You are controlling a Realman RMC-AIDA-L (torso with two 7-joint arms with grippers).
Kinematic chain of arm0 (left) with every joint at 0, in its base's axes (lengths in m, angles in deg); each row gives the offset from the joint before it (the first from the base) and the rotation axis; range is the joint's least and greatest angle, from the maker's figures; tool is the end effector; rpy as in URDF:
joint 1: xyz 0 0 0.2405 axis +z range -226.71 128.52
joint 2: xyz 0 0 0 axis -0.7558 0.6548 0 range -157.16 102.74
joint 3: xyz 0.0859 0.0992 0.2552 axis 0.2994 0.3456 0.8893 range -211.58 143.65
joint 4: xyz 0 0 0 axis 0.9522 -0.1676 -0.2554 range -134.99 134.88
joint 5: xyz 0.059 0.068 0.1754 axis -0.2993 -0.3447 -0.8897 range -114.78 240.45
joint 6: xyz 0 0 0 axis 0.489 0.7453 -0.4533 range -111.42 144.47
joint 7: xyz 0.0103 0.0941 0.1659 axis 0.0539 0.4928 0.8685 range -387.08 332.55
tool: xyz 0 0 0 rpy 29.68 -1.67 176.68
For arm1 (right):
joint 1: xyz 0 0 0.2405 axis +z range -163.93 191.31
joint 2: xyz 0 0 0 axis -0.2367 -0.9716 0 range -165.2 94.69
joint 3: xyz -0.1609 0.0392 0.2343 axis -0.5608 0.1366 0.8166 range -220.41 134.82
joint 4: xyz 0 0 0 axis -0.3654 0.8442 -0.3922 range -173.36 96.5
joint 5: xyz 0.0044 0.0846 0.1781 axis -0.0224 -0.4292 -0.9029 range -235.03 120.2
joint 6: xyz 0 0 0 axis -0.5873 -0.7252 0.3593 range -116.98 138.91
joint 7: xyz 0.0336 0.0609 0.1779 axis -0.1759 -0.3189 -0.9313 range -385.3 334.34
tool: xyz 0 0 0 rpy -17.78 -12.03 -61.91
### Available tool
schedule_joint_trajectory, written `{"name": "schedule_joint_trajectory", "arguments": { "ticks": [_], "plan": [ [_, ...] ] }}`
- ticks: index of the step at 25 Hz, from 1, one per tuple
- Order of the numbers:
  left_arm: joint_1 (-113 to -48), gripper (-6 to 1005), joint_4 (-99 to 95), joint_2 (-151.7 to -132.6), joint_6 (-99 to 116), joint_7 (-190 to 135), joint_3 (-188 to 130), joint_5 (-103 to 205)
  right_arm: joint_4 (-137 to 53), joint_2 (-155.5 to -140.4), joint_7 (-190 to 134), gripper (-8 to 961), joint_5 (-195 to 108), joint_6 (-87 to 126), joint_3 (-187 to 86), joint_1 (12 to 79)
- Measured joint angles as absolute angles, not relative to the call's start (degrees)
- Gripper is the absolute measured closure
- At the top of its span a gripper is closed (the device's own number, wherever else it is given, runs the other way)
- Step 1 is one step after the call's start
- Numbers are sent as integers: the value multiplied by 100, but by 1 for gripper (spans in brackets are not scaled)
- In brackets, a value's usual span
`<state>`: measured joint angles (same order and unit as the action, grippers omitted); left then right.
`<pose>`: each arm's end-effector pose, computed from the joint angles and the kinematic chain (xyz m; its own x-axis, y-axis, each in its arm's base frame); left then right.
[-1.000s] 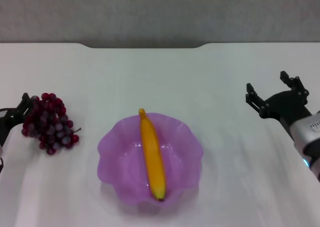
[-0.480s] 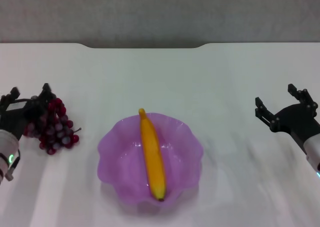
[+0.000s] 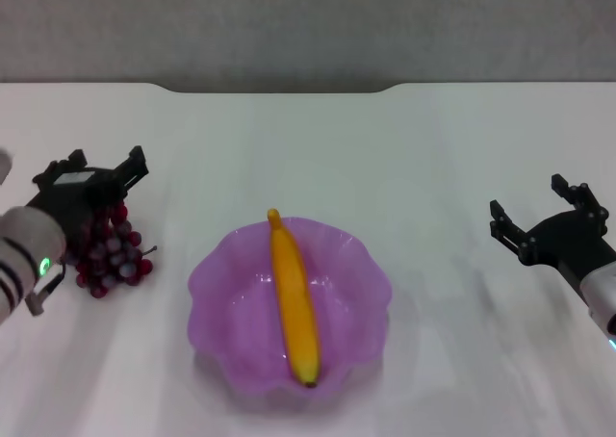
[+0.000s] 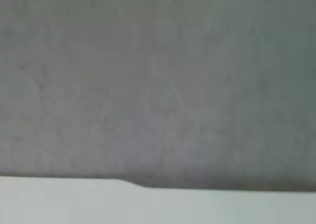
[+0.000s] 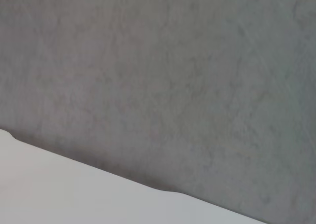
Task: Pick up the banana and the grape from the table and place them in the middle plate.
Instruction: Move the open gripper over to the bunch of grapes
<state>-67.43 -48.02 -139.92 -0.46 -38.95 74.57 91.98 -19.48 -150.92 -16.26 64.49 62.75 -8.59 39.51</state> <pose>-0.3184 0.4290 -0.0230 0.5905 0.2852 0.7549 0.8044 -0.1331 -0.5790 0.3354 0.3901 -0.0695 0.8804 -0.0863 -0.4663 -0.4697 -0.2941 -0.8324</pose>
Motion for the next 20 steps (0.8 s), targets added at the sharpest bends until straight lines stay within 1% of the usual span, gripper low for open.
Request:
{"name": "schedule_joint_trajectory", "arguments": {
  "ticks": [2,5,9,10,20],
  "plan": [
    [-6735,115,-5250,-14013,801,-3892,7096,8788,-1950,-15092,-1627,57,6448,6263,-863,3947],
    [-6720,115,-5989,-14100,2197,-3882,6581,8163,-1952,-15089,-1629,58,6448,6175,-883,3986],
    [-6716,115,-6722,-14310,3530,-3553,5947,7658,-1954,-15091,-1630,58,6449,6057,-950,4033],
    [-6716,115,-6823,-14335,3727,-3448,5841,7642,-1951,-15091,-1630,58,6449,6055,-956,4038],
    [-6928,114,-7251,-14327,5792,-2332,4801,8234,-1954,-15092,-1672,58,6443,6044,-958,4036]
  ]
}}
